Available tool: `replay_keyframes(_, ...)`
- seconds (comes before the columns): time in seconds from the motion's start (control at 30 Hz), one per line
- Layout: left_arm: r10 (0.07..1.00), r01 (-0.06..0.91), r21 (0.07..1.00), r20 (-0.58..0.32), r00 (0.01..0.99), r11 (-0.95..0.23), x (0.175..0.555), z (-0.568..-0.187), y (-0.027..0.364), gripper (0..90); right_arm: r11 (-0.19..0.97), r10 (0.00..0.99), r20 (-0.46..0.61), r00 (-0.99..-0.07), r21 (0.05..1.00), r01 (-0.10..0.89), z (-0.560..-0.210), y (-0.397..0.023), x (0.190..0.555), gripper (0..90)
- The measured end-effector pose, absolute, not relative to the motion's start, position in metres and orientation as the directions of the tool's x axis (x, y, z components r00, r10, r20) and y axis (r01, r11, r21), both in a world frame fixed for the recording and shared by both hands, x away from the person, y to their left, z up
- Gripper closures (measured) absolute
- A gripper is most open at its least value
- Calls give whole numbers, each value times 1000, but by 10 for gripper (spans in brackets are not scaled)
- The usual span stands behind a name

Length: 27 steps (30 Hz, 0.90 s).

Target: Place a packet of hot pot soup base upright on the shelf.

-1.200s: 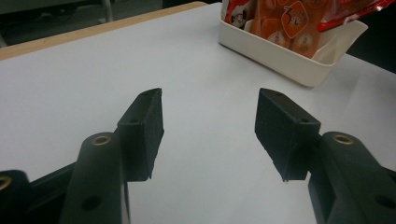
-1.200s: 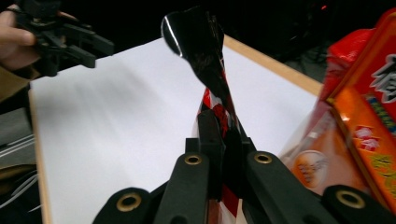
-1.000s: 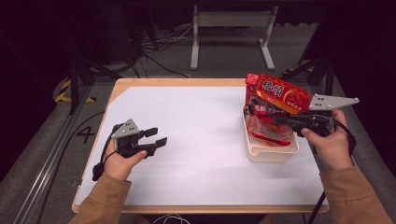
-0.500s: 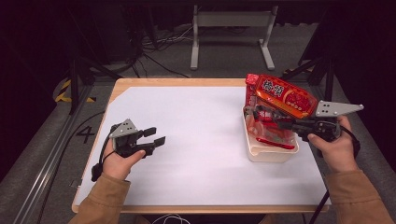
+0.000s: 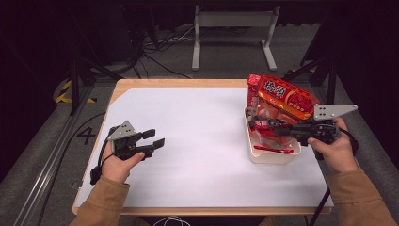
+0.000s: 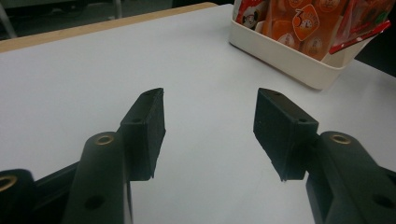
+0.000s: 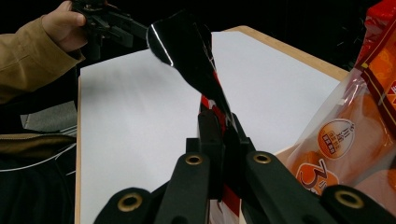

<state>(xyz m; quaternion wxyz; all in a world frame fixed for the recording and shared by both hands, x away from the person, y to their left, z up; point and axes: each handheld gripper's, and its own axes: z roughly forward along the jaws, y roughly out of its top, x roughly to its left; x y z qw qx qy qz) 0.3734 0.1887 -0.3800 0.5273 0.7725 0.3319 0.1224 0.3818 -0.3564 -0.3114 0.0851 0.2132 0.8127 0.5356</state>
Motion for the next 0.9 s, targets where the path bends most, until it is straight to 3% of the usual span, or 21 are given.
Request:
replay_keyframes(0.8,641,394,894,-175,747,-215,375,-381,189,440,289,449,196,-872,891,349,-337,-375,386,898)
replay_keyframes(0.9,642,397,893,-179,746,-212,375,-381,189,440,340,462,183,-868,867,364,-344,-371,385,898)
